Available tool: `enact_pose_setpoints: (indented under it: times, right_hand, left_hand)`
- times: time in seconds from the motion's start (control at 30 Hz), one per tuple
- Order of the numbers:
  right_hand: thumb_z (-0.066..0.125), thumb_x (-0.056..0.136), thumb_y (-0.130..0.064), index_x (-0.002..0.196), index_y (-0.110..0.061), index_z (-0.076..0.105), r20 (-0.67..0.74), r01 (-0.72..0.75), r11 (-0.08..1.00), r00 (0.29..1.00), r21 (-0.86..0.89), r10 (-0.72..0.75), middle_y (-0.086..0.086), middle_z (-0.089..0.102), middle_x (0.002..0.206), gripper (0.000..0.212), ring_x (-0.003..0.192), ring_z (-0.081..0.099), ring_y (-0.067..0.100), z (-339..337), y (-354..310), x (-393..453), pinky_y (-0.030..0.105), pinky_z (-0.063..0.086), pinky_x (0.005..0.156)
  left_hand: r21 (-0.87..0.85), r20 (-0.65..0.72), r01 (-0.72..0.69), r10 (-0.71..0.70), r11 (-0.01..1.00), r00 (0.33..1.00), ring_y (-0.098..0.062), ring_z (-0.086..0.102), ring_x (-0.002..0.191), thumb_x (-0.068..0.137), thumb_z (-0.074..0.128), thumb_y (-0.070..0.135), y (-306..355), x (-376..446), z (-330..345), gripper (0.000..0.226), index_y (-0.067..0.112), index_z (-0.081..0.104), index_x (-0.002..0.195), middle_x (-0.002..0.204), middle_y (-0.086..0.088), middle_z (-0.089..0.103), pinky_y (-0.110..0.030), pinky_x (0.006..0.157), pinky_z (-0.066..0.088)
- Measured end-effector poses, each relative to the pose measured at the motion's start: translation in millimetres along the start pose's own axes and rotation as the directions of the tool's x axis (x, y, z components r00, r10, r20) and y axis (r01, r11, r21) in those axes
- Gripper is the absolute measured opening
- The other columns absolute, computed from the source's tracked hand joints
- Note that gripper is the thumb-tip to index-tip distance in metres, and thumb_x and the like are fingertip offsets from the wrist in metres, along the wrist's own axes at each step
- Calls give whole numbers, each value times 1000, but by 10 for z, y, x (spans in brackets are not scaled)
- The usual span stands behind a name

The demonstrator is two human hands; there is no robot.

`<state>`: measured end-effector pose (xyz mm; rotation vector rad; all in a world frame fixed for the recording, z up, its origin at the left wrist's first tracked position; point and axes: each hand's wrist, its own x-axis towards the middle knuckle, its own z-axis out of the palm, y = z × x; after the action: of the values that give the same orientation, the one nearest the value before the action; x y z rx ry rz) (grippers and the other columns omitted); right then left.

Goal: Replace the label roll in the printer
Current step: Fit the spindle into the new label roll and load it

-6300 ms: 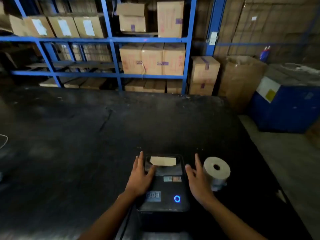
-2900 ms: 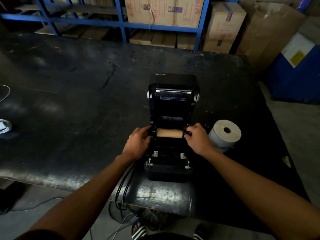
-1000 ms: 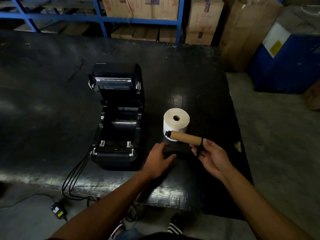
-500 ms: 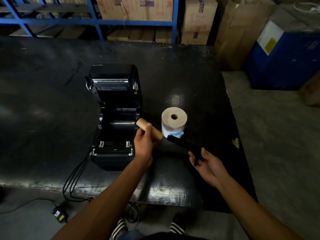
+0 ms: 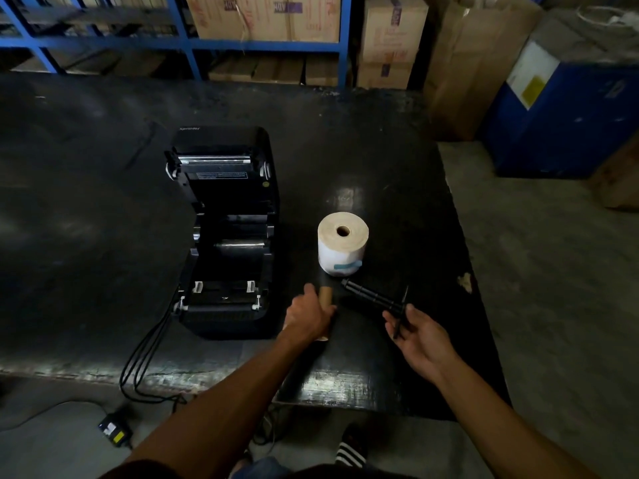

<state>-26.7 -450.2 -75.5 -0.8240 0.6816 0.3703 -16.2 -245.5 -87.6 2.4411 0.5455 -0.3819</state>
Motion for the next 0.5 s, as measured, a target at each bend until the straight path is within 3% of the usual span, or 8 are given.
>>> enact_pose_setpoints:
  times: [0.1, 0.17, 0.2, 0.27, 0.33, 0.37, 0.43, 0.5]
  right_hand:
    - [44, 100, -7, 91, -10, 55, 25, -11, 999, 1000, 40, 10, 13, 63, 97, 14, 91, 63, 27, 17, 11, -9, 34, 47, 81]
    - [45, 99, -7, 90, -11, 56, 51, -25, 998, 998, 64, 22, 13, 67, 94, 15, 88, 64, 26, 55, 23, -22, 35, 48, 81]
    - [46, 98, -7, 89, -12, 57, 68, -32, 997, 997, 66, 27, 13, 70, 90, 15, 85, 66, 26, 78, 36, -26, 35, 49, 80]
    - [48, 97, -10, 91, -13, 59, 110, -39, 997, 993, 59, 32, 10, 75, 81, 13, 80, 69, 24, 125, 64, -38, 35, 50, 79]
    - [51, 96, -14, 99, -12, 61, 160, -39, 999, 987, 29, 34, 11, 75, 84, 11, 80, 69, 23, 166, 78, -35, 35, 50, 79]
    - [53, 94, -18, 103, -11, 63, 184, -40, 999, 982, 8, 38, 12, 74, 87, 14, 82, 69, 23, 186, 80, -36, 35, 50, 79]
    - [59, 89, -26, 109, -8, 64, 216, -25, 999, 976, -44, 34, 14, 73, 91, 27, 82, 69, 23, 227, 76, -29, 33, 50, 79]
    - [63, 84, -26, 112, -8, 64, 234, 31, 993, 972, -117, -3, 13, 73, 91, 33, 80, 70, 22, 253, 66, -14, 32, 50, 76]
  left_hand:
    - [-6, -100, -105, 104, 994, 990, -35, 52, 115, 81, 72, 45, 14, -19, -1, 63, 10, 45, 126, 124, -18, 51, -44, 97, 43]
    - [-223, -137, -174, 146, 959, 980, -18, 56, 99, 78, 76, 45, 79, -77, 13, 56, 12, 54, 117, 107, -4, 56, -35, 90, 47]
    - [-410, -85, -154, 130, 899, 988, -13, 60, 88, 77, 77, 43, 129, -117, 19, 48, 13, 59, 109, 97, 0, 62, -31, 80, 51]
    - [-760, 113, 24, 96, 649, 989, -9, 66, 71, 84, 74, 33, 249, -182, 20, 26, 14, 62, 97, 84, 0, 69, -24, 62, 52]
    - [-908, 217, 174, 72, 381, 974, -12, 68, 68, 91, 66, 17, 338, -206, 4, 6, 13, 63, 95, 83, -4, 71, -21, 56, 53]
    - [-931, 220, 193, 54, 310, 974, -14, 68, 70, 93, 63, 12, 362, -202, -12, 2, 12, 64, 95, 82, -5, 71, -21, 57, 55]
    - [-950, 198, 178, 53, 257, 979, -17, 69, 74, 94, 61, 10, 388, -189, -54, 5, 8, 64, 99, 84, -7, 72, -22, 61, 58]
    - [-955, 147, 124, 66, 268, 987, -18, 70, 78, 94, 60, 10, 393, -172, -95, 9, 6, 63, 102, 90, -11, 72, -23, 63, 57]
